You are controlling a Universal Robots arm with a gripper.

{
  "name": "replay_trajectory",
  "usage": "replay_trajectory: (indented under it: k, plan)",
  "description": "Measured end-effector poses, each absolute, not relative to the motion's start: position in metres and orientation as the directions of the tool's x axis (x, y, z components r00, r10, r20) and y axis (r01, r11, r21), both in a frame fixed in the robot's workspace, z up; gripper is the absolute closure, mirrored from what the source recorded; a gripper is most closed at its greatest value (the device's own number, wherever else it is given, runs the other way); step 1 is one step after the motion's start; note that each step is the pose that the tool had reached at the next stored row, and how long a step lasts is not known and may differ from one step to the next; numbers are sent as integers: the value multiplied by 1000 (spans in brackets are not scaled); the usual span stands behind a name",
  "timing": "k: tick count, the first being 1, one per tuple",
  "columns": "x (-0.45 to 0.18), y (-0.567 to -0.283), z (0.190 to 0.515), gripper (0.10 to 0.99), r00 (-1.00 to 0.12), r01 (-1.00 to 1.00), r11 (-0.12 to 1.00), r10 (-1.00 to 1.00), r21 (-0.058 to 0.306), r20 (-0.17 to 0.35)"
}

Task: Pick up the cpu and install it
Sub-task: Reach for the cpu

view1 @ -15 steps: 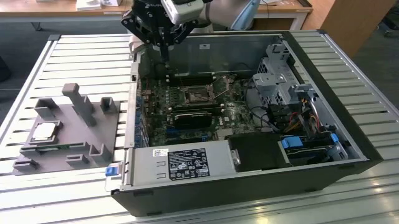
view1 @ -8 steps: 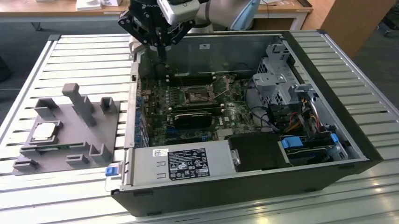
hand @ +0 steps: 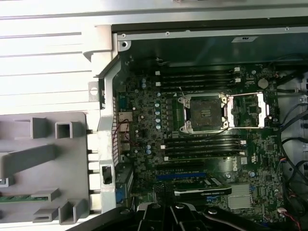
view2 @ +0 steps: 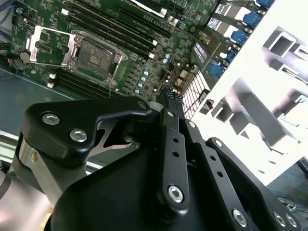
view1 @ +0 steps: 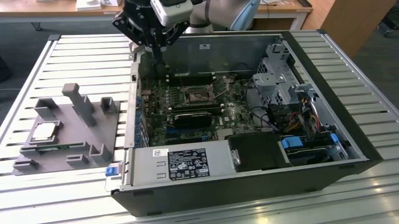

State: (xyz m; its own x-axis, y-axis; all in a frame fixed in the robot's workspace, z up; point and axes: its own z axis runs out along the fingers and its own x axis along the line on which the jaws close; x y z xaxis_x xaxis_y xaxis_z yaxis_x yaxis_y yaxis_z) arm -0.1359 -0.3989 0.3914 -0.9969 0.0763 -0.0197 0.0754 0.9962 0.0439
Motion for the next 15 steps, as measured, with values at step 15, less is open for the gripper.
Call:
replay_trajectory:
  k: [15]
  plan:
    - [-152,-399,389,980,-997,76,996,76,43,-13]
